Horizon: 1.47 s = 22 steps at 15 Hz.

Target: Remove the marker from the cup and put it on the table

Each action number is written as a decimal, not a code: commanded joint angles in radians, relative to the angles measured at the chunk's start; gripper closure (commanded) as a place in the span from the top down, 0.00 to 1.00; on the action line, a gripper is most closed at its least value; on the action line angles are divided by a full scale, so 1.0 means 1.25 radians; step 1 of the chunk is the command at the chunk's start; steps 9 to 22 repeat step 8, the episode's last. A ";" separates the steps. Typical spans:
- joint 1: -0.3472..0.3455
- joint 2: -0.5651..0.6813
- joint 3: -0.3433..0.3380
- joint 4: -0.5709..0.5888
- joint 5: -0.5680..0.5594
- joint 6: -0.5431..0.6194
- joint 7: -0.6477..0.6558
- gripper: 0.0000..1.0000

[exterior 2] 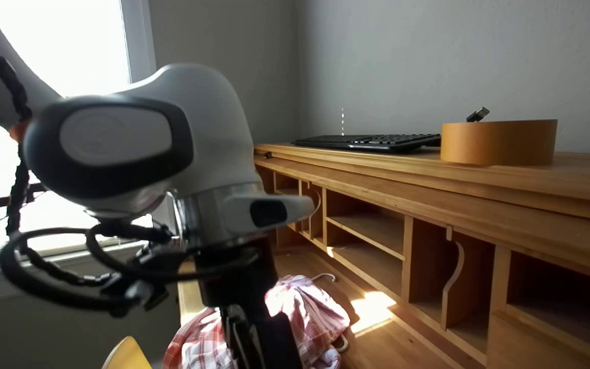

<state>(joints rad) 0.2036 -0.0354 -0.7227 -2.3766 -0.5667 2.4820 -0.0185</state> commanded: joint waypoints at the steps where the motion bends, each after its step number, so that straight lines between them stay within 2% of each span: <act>1: -0.137 -0.117 0.149 0.037 0.124 -0.216 -0.143 1.00; 3: -0.198 -0.132 0.213 0.088 0.192 -0.349 -0.143 1.00; 4: -0.226 -0.110 0.237 0.058 0.153 -0.252 -0.131 1.00; 6: -0.247 -0.129 0.260 0.084 0.180 -0.319 -0.139 1.00; 22: -0.252 -0.130 0.265 0.086 0.185 -0.324 -0.139 1.00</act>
